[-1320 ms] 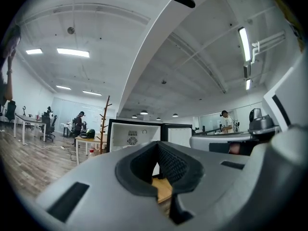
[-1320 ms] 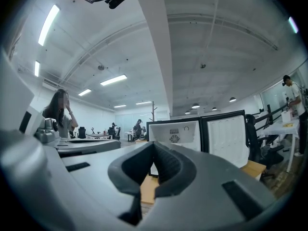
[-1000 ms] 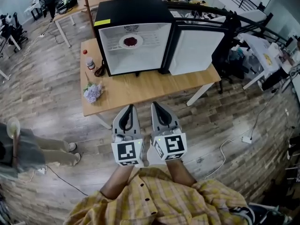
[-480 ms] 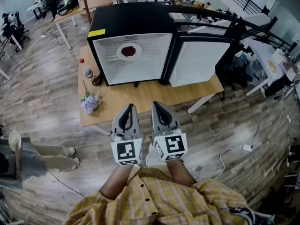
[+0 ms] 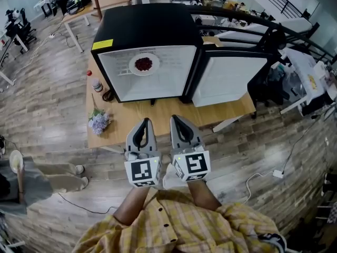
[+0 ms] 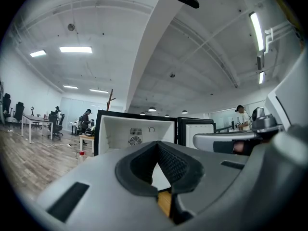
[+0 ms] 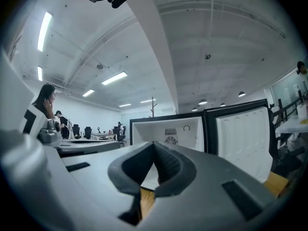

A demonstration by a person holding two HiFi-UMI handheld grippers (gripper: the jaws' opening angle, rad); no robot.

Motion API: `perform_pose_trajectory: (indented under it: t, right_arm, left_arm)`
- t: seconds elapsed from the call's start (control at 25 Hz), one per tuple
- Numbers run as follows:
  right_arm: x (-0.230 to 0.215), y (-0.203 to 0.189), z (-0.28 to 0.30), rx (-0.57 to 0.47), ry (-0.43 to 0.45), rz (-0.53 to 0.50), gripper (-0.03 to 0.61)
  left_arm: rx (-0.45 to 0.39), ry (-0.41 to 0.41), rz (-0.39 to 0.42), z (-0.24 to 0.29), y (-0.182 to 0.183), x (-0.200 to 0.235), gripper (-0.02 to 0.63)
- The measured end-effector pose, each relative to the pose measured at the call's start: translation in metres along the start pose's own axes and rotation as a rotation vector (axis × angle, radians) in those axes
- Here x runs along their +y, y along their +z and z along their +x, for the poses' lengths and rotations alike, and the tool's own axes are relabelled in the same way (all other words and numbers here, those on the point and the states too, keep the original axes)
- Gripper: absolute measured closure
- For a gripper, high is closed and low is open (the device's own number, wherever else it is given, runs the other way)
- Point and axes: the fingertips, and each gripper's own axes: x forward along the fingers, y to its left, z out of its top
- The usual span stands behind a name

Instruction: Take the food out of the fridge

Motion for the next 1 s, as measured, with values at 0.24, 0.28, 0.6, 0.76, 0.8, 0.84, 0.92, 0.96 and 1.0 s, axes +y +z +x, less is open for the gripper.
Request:
perform_pose_trajectory:
  t: [0.24, 0.28, 0.6, 0.76, 0.8, 0.84, 0.92, 0.96, 1.0]
  right_arm:
    - [-0.020, 0.001, 0.015, -0.005, 0.019, 0.014, 0.572]
    - [-0.023, 0.001, 0.017, -0.005, 0.023, 0.016, 0.572]
    - [-0.043, 0.002, 0.033, -0.008, 0.056, 0.029, 0.572]
    - [-0.049, 0.001, 0.037, -0.013, 0.074, 0.036, 0.572]
    - [-0.051, 0.001, 0.038, -0.012, 0.077, 0.039, 0.572]
    - [-0.053, 0.000, 0.038, -0.012, 0.078, 0.042, 0.572]
    - [-0.056, 0.000, 0.038, -0.011, 0.080, 0.047, 0.572]
    - [-0.056, -0.001, 0.039, -0.011, 0.082, 0.046, 0.572]
    - [-0.057, -0.001, 0.040, -0.010, 0.085, 0.045, 0.572]
  left_arm:
    - [0.003, 0.020, 0.013, 0.027, 0.001, -0.004, 0.606]
    - [0.004, 0.022, 0.015, 0.031, 0.001, -0.005, 0.606]
    - [0.012, 0.052, 0.029, 0.057, 0.001, -0.012, 0.606]
    - [0.014, 0.067, 0.033, 0.063, 0.000, -0.015, 0.606]
    - [0.016, 0.073, 0.034, 0.064, -0.001, -0.015, 0.606]
    - [0.019, 0.078, 0.034, 0.064, -0.002, -0.015, 0.606]
    - [0.021, 0.088, 0.032, 0.065, -0.003, -0.014, 0.606]
    - [0.022, 0.091, 0.030, 0.066, -0.004, -0.014, 0.606]
    - [0.023, 0.093, 0.028, 0.066, -0.004, -0.014, 0.606]
